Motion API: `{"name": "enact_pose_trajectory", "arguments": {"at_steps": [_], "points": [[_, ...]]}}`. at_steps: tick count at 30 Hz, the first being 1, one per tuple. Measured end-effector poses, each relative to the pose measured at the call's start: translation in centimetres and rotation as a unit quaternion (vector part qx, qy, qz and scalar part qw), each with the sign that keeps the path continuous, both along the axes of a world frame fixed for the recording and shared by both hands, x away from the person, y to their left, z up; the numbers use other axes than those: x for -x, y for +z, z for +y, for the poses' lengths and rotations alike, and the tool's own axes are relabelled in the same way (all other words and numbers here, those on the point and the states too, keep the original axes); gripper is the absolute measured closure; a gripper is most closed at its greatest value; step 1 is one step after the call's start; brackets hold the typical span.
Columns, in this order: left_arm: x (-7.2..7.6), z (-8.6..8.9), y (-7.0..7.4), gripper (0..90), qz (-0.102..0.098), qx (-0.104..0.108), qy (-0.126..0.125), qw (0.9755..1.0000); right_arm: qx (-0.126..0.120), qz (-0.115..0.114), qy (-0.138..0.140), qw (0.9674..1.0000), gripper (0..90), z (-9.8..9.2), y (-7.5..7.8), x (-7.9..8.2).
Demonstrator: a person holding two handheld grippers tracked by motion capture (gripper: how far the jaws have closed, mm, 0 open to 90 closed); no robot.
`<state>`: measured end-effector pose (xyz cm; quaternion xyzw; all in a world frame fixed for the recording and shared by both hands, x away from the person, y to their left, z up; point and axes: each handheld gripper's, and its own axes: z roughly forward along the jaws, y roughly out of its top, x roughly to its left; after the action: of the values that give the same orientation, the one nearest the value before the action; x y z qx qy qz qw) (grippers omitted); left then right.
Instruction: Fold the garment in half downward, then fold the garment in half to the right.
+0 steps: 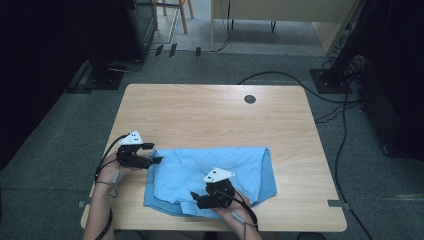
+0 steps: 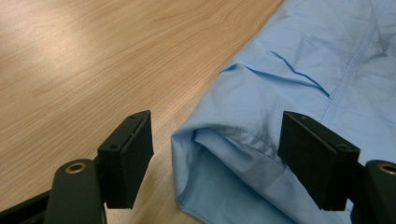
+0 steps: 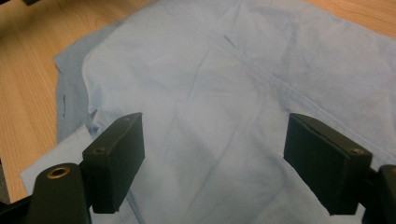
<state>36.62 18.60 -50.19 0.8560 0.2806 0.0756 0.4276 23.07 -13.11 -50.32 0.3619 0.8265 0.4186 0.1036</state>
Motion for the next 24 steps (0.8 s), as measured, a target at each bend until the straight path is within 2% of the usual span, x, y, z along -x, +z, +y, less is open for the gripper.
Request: {"name": "enact_pose_trajectory", "arguments": {"at_steps": [6, 9, 14, 17, 18, 24], "points": [[0.0, 0.4, -0.1, 26.4, 0.002, 0.003, -0.001, 1.0, -0.006, -0.001, -0.005, 1.0, 20.7, 0.7, 0.0, 0.1], [0.0, 0.5, -0.1, 26.3, 0.001, 0.001, -0.001, 1.0, 0.003, -0.003, -0.01, 0.9999, 20.8, 1.3, 0.0, 0.2], [-0.1, 0.7, -0.1, 26.4, 0.001, 0.004, 0.001, 1.0, 0.003, 0.0, -0.015, 0.9999, 20.5, 1.4, 0.1, 0.2], [-0.3, 0.8, -0.4, 26.4, 0.002, 0.008, -0.003, 1.0, 0.002, -0.003, -0.018, 0.9998, 21.5, 1.5, 0.1, 0.3], [-0.3, 0.8, -0.4, 26.4, 0.002, 0.008, -0.003, 1.0, 0.005, -0.014, -0.012, 0.9998, 21.5, 1.7, -0.1, 0.5], [-0.3, 1.1, -0.2, 26.4, -0.01, -0.006, -0.011, 0.9999, 0.005, -0.018, -0.007, 0.9998, 24.1, 2.3, -0.2, 0.6]]}}
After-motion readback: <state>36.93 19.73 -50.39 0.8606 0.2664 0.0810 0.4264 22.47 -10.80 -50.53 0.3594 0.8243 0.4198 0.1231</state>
